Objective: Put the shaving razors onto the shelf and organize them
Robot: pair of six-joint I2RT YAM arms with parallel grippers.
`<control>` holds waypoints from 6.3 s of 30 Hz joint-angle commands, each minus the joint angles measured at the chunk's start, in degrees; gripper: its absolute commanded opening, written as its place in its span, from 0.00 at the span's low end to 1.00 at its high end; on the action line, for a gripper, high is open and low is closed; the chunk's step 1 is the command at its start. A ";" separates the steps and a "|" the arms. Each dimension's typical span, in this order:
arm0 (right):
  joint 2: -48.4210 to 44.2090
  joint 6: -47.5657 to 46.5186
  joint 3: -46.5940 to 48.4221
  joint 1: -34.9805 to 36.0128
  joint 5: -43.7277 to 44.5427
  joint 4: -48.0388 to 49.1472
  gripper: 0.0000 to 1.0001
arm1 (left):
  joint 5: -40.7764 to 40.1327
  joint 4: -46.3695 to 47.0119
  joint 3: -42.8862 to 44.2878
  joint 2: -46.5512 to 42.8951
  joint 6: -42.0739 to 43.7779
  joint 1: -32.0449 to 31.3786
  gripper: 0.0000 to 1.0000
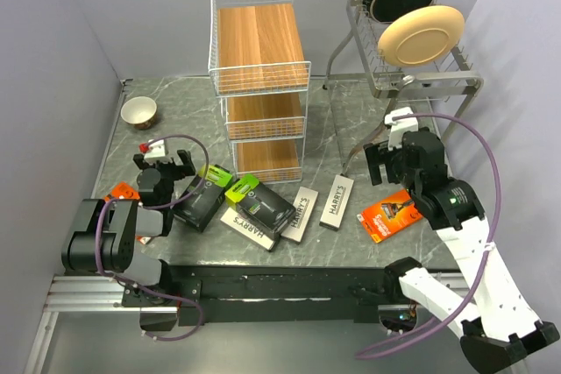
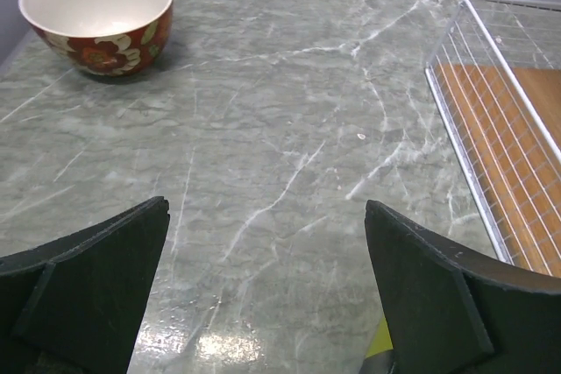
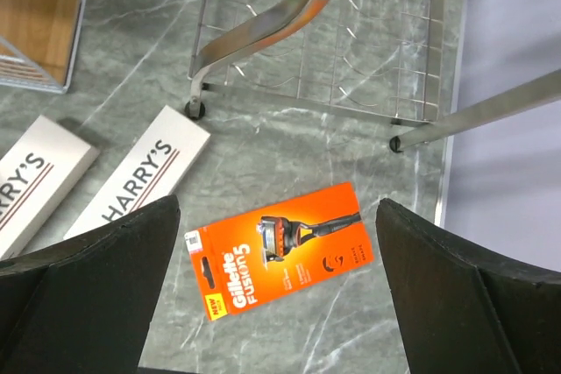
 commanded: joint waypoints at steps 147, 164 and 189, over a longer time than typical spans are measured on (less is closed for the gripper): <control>64.88 11.48 43.04 3.42 -13.57 55.95 0.82 | 27.55 -59.97 58.04 -7.53 -0.66 9.30 0.86; 66.56 7.26 42.52 2.54 -22.90 55.60 0.15 | 25.17 -60.44 51.17 -3.24 -10.68 9.30 0.31; 48.72 6.99 24.24 1.57 -20.96 55.25 0.00 | 25.88 -54.01 79.63 27.16 -14.46 5.97 0.24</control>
